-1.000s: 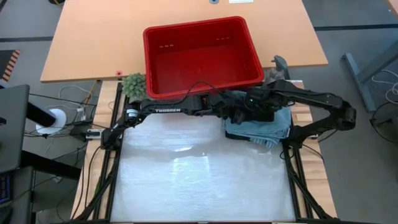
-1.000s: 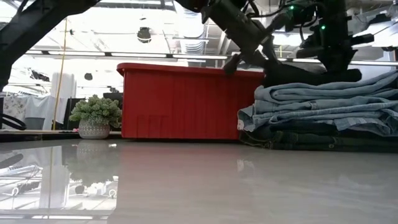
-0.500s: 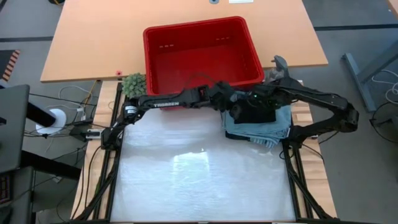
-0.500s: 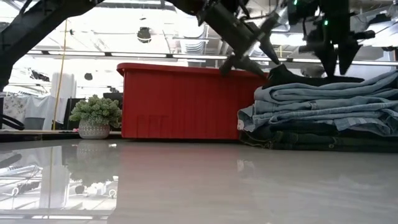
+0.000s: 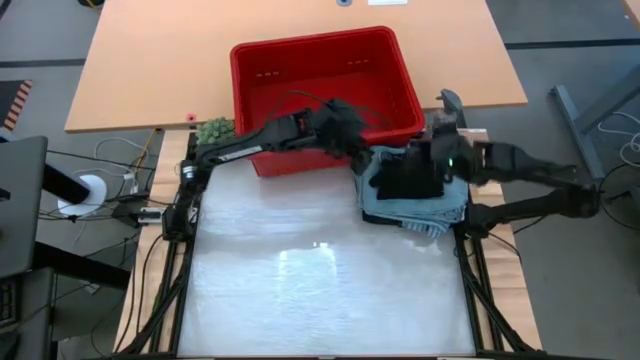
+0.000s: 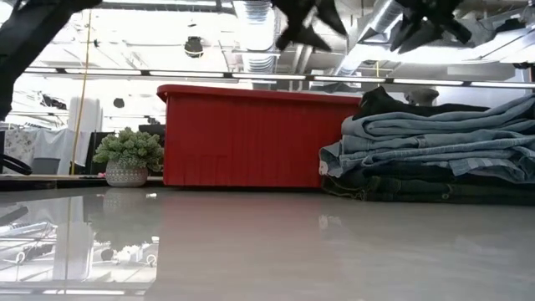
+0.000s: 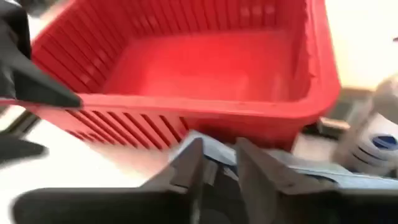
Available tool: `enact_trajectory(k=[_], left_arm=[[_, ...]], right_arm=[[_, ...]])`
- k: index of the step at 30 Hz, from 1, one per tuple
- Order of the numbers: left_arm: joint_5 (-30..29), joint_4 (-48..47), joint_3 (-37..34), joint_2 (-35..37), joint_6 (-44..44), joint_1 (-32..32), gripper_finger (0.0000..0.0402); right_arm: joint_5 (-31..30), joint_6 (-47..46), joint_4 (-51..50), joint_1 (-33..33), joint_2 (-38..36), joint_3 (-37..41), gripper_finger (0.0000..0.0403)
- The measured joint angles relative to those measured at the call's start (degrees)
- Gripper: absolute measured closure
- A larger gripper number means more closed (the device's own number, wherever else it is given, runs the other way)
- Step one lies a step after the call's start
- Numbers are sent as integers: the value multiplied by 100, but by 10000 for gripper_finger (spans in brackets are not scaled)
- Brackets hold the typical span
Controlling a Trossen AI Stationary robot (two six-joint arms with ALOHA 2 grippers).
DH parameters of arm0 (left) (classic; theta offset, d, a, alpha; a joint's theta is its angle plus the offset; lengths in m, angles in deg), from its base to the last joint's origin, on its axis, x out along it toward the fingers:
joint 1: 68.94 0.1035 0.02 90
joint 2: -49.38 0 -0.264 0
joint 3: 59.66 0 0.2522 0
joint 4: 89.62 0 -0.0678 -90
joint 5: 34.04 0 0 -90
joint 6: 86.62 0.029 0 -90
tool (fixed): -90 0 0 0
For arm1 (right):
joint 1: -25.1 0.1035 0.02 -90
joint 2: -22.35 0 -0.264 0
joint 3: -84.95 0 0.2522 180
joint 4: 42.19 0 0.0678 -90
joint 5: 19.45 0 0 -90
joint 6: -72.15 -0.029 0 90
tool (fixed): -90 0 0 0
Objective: Fold Laundry from Bin
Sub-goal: Stack the folded black boxer short on top of the folded blue pants
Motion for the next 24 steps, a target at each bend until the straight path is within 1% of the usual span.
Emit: enact_trajectory(k=[2,4,5,8,11,14,16,19,22,24], left_arm=[[98,159,-91,229,95,-48,184],[166,283,-96,395,232,-160,184],[175,329,-100,473,308,-226,184],[60,408,-101,665,491,-415,184],[-222,292,-101,784,620,-568,184],[-416,145,-102,789,648,-682,184],[-428,33,-107,782,619,-751,184],[-435,-37,-109,781,603,-832,184],[-521,-122,-109,781,599,-885,184],[-557,-257,-109,784,581,-897,184]], right_arm=[[-443,-135,458,379,-194,534,332],[-649,-227,963,693,-313,1102,376],[-751,-317,1290,817,-337,1397,385],[-965,-479,2284,974,-275,2201,379],[-1118,-592,3131,832,-65,2787,372],[-1123,-638,3661,601,247,3143,385],[-1002,-555,3922,477,535,3295,388],[-643,-373,4121,231,1071,3332,386],[-187,-43,4470,31,1591,3319,369],[74,120,4551,-37,1773,3201,361]])
